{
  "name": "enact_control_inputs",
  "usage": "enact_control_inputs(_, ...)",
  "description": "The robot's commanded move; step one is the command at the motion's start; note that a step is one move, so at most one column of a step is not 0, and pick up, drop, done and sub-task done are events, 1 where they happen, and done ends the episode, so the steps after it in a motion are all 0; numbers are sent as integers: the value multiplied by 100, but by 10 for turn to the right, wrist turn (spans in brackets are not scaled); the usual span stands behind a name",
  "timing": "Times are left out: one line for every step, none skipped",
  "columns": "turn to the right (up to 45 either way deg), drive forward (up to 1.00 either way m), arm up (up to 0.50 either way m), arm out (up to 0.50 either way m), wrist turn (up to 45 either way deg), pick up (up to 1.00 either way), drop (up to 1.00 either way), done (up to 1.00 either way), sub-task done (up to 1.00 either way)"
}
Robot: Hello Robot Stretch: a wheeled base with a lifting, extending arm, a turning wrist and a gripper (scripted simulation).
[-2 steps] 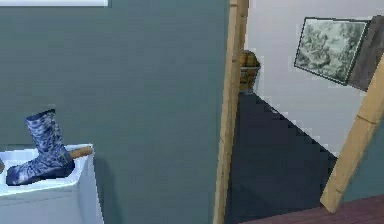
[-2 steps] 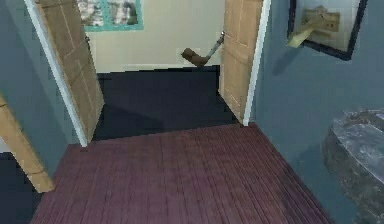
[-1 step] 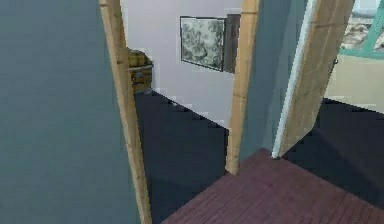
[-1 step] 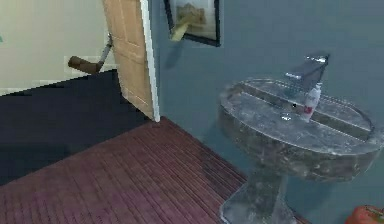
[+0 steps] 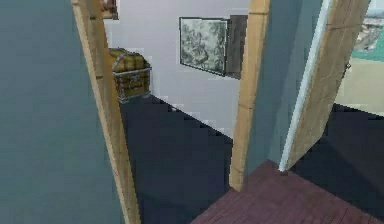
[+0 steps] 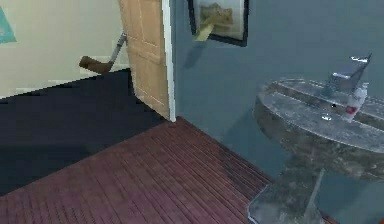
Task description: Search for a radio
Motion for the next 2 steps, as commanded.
enact_control_inputs(450, 0, 0, 0, 0, 0, 0, 0, 0)
enact_control_inputs(360, 0, 0, 0, 0, 0, 0, 0, 0)
